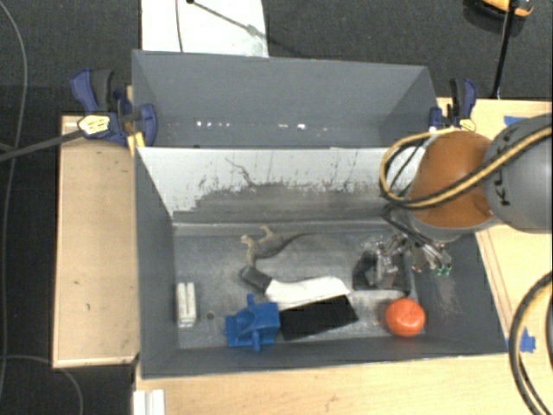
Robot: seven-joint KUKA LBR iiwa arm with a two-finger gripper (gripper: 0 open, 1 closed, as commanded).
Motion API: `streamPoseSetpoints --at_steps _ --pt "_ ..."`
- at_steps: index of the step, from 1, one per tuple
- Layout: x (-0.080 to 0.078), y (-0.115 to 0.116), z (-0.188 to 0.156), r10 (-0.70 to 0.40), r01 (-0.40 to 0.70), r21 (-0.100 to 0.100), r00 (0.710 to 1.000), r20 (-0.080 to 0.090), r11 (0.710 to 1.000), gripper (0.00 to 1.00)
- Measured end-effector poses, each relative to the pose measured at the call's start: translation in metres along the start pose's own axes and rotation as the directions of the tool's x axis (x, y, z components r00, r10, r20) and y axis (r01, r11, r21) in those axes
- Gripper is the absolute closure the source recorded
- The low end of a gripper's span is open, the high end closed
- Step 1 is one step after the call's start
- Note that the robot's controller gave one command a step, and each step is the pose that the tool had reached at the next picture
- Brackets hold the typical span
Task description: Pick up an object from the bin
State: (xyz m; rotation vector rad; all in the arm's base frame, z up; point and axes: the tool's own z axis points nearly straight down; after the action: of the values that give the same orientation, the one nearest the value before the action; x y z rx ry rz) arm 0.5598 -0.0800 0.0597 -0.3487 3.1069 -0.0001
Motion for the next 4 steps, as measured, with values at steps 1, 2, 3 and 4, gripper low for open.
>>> streamPoseSetpoints --at_steps 1,2,3,4 --pt "0.002 0.0 -0.004 0.003 -0.003 -0.001 1.0 -0.003 1.0 1.0" --pt "0.004 0.001 -0.023 0.002 -0.002 -0.004 1.0 -0.01 1.0 1.0" --pt "0.002 0.001 -0.041 0.002 -0.002 -0.002 1.0 -0.006 1.0 1.0" --pt "0.002 0.001 -0.061 0.002 -0.002 -0.002 1.0 -0.008 1.0 1.0"
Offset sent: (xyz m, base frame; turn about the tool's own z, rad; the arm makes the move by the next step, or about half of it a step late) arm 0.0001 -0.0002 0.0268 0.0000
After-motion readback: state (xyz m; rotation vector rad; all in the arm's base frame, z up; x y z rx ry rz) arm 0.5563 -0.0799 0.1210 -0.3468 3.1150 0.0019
